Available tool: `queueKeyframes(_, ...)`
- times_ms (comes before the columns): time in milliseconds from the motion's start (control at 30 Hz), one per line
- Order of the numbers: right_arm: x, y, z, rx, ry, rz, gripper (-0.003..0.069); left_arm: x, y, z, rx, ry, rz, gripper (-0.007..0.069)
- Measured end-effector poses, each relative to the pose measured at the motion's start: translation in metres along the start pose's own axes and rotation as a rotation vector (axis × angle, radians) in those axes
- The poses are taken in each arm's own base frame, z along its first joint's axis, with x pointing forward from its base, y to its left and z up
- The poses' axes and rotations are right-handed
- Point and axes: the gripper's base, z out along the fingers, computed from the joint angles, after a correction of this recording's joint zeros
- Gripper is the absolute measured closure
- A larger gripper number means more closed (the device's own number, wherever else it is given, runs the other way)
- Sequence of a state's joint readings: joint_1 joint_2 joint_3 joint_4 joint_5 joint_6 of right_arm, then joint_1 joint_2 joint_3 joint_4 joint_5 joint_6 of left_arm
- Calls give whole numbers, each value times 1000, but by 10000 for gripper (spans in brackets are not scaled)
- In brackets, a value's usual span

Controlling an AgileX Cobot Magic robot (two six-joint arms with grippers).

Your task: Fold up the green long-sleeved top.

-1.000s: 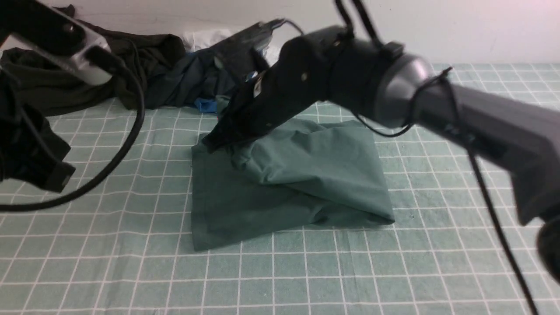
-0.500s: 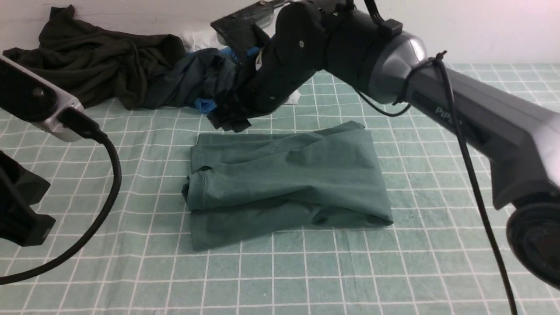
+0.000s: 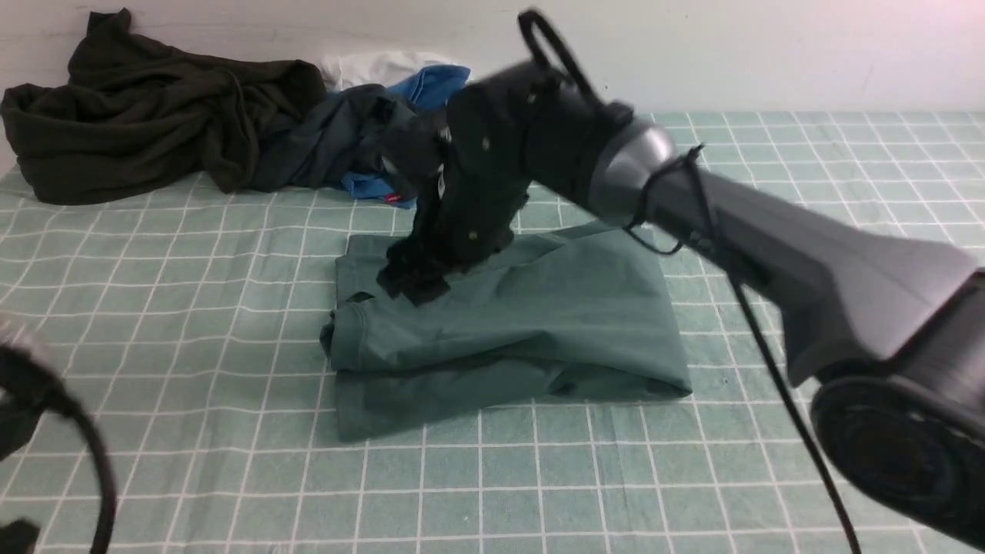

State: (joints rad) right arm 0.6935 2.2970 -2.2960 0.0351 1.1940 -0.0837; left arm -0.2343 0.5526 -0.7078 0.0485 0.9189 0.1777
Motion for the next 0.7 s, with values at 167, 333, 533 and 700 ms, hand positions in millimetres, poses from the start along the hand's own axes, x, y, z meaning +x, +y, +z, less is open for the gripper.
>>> queueKeyframes(167, -17, 2, -105, 0, -165, -40, 214, 42, -8, -10, -12, -65, -46, 628)
queueKeyframes(333, -12, 8, -182, -40, -291, -87, 309, 78, -16, -12, -33, -205, -97, 628)
queueKeyframes(533, 17, 19, -215, -133, -270, -114, 449, 84, -17, -18, -53, -326, -97, 628)
queueKeyframes(700, 70, 24, -257, -125, -358, -98, 597, 84, -17, -19, -55, -341, -97, 628)
